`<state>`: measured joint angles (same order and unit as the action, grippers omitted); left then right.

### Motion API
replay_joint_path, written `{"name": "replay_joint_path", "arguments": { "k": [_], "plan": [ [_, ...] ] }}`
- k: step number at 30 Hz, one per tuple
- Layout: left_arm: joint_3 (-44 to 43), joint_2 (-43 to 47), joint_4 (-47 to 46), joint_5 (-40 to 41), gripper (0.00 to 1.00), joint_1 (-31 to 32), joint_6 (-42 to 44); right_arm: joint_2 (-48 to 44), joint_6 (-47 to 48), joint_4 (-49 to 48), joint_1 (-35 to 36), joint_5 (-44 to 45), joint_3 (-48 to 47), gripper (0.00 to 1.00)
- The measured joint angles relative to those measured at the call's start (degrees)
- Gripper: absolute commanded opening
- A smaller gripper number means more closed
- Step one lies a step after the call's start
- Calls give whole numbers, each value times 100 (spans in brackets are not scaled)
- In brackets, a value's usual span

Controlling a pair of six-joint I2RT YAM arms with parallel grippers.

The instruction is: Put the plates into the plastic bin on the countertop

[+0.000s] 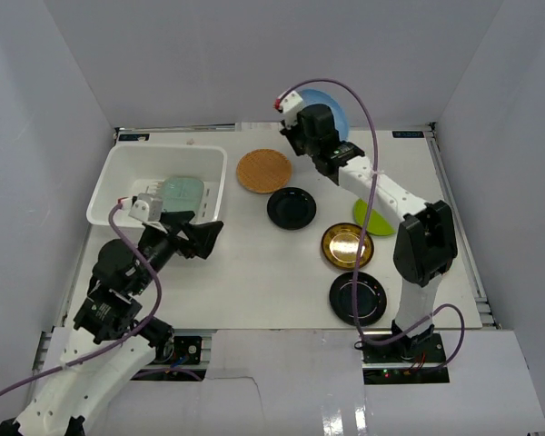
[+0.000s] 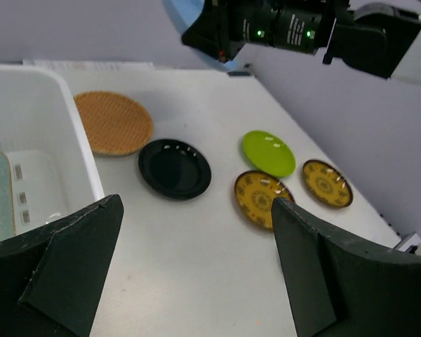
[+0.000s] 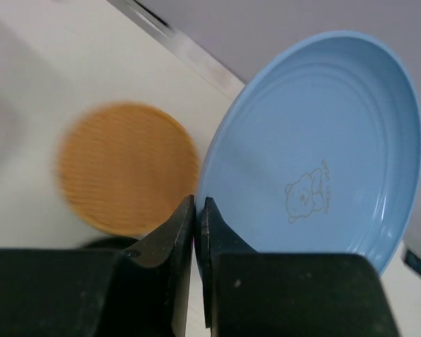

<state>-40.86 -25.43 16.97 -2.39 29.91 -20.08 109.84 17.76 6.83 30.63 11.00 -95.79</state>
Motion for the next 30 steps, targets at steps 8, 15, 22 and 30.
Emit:
{"name": "replay_joint_path", "arguments": {
  "k": [8, 15, 22, 30],
  "plan": [
    [-1427, 872, -271, 754, 98, 2, -293, 542, -120, -396, 2122, -1714, -2450, 8],
    [-1867, 1283, -136, 1209, 98, 2, -393, 2138, 181, -210, 3189, -1910, -3418, 8],
    [-1843, 1283, 588, 1467, 98, 2, -492, 2973, 476, -122, 3512, -1641, -3407, 21],
    [-1711, 1200, 866, 1537, 98, 2, -662, 2809, 168, -623, 3346, -1464, -3156, 86]
  ]
}}
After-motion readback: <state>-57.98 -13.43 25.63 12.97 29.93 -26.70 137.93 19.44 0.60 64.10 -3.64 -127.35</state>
